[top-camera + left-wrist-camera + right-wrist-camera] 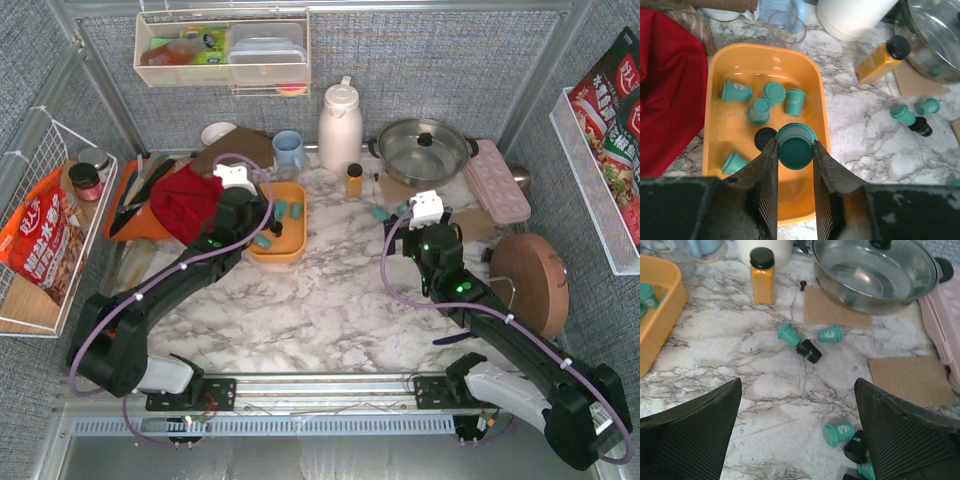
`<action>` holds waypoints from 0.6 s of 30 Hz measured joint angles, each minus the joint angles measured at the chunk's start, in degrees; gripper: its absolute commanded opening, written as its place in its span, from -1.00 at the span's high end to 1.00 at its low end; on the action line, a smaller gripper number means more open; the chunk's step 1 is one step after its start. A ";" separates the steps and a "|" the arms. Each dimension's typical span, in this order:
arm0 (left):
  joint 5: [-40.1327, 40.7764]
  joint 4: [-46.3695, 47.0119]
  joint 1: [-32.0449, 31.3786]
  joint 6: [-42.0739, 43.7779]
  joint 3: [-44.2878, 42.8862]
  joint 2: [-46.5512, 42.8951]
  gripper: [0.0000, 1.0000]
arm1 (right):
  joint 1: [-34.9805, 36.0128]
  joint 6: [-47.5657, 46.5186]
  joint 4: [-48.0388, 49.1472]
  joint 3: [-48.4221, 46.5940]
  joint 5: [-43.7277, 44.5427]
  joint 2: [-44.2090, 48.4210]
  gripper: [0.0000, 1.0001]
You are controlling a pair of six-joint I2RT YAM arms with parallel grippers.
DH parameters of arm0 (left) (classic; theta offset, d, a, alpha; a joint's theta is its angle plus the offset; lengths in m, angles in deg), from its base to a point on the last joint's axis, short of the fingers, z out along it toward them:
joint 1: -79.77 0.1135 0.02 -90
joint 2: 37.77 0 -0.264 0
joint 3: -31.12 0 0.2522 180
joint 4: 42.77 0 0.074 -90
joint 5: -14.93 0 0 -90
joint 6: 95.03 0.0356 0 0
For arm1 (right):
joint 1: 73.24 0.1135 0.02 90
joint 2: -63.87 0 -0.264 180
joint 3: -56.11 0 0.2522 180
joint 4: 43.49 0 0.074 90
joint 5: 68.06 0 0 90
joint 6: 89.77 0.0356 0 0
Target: Mix the coffee capsules in the storage basket
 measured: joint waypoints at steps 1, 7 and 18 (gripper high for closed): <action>-0.02 0.37 0.31 -0.02 -0.15 0.79 0.65 | -0.31 0.55 -0.52 -0.11 0.46 -0.37 -0.98; -0.98 1.88 2.51 -1.09 -0.85 5.68 0.65 | -1.86 2.99 -1.53 -0.26 2.54 -0.70 -0.98; -2.91 0.92 3.56 -1.99 -5.22 13.42 0.05 | -2.60 5.22 -5.09 -2.71 3.19 -5.01 -0.98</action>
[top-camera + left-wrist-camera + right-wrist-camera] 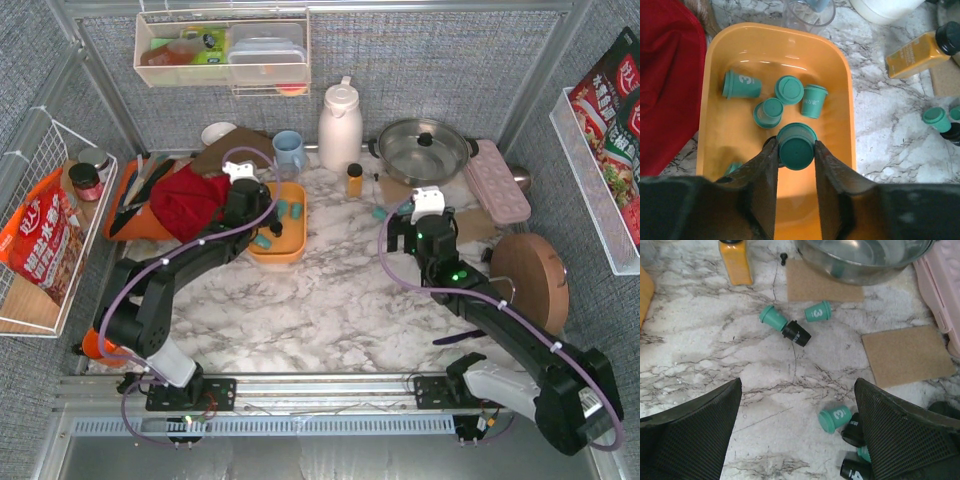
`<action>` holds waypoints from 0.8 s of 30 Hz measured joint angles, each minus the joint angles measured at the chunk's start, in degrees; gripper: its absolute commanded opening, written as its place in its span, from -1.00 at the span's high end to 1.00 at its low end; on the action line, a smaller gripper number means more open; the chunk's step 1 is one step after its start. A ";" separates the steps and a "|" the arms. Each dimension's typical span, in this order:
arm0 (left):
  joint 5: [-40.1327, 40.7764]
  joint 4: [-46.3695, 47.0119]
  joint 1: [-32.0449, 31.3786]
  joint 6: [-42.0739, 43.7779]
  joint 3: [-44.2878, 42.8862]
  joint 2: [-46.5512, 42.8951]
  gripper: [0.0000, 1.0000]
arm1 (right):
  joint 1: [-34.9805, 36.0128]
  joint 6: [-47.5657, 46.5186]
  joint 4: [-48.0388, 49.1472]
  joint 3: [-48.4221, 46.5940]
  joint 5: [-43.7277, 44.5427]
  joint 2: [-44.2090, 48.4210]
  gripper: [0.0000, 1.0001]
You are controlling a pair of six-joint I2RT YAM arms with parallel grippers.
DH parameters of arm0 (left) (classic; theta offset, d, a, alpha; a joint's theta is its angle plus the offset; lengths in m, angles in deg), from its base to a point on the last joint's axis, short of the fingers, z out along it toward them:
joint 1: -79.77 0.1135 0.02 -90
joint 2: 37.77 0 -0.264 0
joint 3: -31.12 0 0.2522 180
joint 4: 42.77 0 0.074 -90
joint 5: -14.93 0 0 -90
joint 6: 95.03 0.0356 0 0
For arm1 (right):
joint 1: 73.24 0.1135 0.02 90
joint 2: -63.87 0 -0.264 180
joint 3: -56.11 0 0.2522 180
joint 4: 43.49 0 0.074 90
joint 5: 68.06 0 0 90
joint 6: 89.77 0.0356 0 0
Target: Mix the coffee capsules in the storage basket
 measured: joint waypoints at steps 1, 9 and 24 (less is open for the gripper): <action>0.17 -0.42 0.02 -0.17 -0.44 0.48 -0.04 | -0.13 0.35 -0.68 -0.55 0.04 -0.70 -0.98; 1.57 -2.93 0.11 -1.01 0.02 0.04 -0.73 | -1.92 3.87 -6.62 -3.72 0.63 -7.37 -0.79; 1.18 -5.22 0.11 -0.17 8.13 -22.99 -0.99 | -8.61 -2.56 -7.50 -18.18 -11.02 -30.97 -0.27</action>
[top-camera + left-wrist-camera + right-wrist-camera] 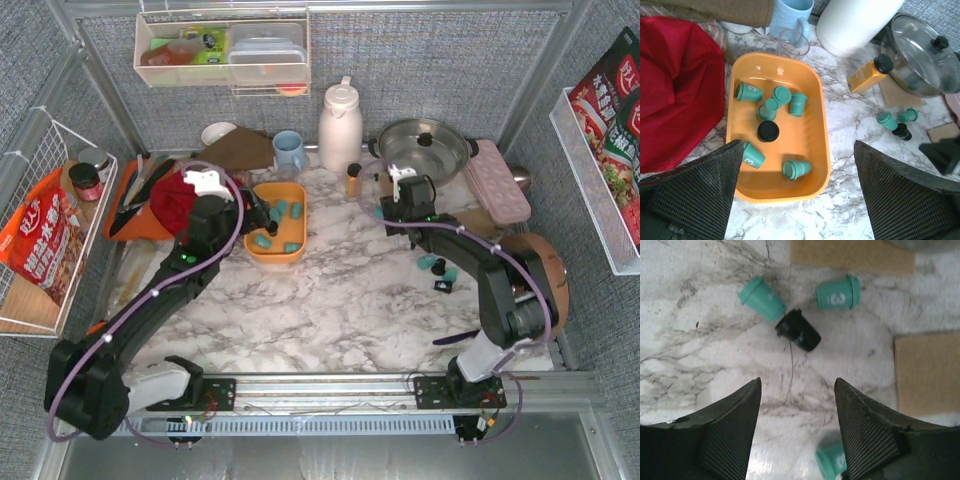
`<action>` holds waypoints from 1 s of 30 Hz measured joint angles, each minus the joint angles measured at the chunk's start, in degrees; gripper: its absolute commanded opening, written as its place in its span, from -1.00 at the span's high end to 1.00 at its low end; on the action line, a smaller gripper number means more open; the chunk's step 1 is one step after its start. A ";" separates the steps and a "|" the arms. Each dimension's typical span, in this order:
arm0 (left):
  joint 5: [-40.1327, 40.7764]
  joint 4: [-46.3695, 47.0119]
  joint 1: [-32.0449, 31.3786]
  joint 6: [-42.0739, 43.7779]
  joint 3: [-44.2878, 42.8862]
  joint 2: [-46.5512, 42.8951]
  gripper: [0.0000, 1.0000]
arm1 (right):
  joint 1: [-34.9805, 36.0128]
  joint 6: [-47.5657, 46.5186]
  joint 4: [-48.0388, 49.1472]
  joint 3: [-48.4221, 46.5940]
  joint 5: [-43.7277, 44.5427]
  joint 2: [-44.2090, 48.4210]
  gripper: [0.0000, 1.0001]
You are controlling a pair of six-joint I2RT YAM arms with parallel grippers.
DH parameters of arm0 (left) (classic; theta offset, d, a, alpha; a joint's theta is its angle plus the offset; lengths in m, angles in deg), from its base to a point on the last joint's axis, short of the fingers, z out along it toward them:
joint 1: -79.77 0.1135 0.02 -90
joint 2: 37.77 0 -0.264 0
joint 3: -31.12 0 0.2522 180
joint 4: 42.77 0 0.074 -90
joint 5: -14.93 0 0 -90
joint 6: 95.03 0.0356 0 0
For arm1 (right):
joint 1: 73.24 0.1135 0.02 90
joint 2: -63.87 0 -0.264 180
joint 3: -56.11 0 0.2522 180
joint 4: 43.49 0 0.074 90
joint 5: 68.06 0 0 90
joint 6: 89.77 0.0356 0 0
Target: Mix the coffee capsules in the storage basket
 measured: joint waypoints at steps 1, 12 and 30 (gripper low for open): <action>-0.13 -0.04 0.00 0.22 0.63 -1.55 -0.99 | -0.46 -1.42 -1.01 -1.99 -0.87 -2.01 -0.27; -1.11 -1.73 0.00 1.14 5.53 -11.78 -0.99 | -4.57 -15.93 -9.44 -19.34 -13.57 -17.07 -0.13; -2.73 -1.46 0.07 0.61 7.21 -11.74 -0.98 | -7.76 -26.12 -22.58 -27.76 -21.57 -23.80 -0.10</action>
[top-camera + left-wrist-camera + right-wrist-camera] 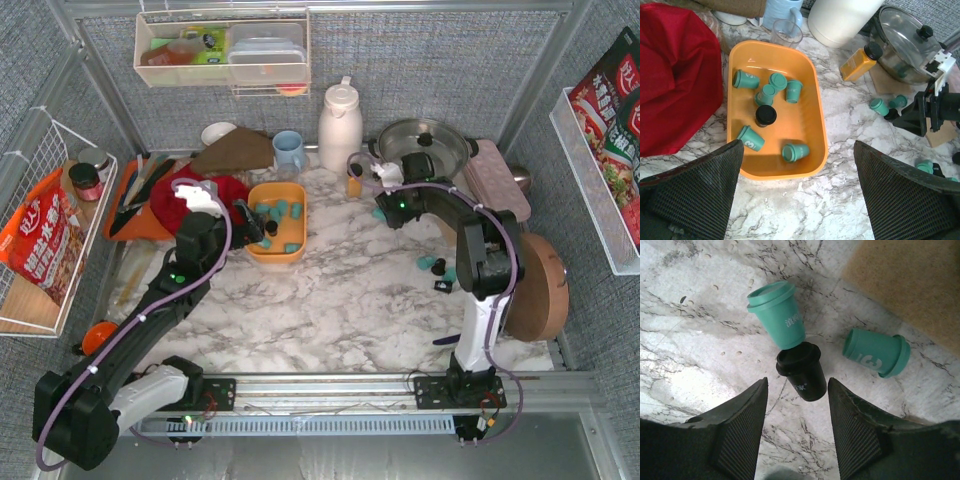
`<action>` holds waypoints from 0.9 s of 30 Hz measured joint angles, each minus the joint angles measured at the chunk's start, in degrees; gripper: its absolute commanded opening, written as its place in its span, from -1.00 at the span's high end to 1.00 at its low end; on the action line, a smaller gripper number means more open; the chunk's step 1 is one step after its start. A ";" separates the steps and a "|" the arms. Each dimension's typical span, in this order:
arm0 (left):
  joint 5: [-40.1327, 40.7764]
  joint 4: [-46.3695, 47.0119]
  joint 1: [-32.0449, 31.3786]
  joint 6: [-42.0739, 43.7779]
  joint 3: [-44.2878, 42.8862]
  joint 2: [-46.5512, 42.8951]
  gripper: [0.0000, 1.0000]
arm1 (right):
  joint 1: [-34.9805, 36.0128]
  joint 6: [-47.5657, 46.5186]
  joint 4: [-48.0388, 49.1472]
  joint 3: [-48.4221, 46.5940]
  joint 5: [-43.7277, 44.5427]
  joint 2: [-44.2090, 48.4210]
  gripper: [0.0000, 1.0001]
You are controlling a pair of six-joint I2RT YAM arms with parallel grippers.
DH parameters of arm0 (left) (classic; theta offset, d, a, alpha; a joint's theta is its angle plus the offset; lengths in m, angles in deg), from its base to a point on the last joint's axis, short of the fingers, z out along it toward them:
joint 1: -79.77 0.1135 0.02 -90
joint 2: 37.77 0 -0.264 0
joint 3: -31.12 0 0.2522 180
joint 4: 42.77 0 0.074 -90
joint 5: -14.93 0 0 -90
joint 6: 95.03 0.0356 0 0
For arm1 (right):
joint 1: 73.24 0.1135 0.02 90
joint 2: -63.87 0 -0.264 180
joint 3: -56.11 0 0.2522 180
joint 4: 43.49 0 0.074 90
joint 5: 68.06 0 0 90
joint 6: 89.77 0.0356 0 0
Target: Mix the coffee capsules in the storage basket
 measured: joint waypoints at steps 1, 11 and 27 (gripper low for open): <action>0.00 0.04 0.00 -0.13 0.00 0.00 -0.99 | 0.00 -0.15 -0.35 -0.42 -0.28 -0.35 -0.09; -0.76 0.11 0.04 -1.03 0.07 0.11 -0.99 | 0.02 -0.13 -3.17 -3.96 -2.10 -4.33 -0.04; -1.51 1.36 0.04 -1.49 0.55 1.01 -0.99 | 0.81 -0.22 1.27 1.20 -2.71 -2.97 0.43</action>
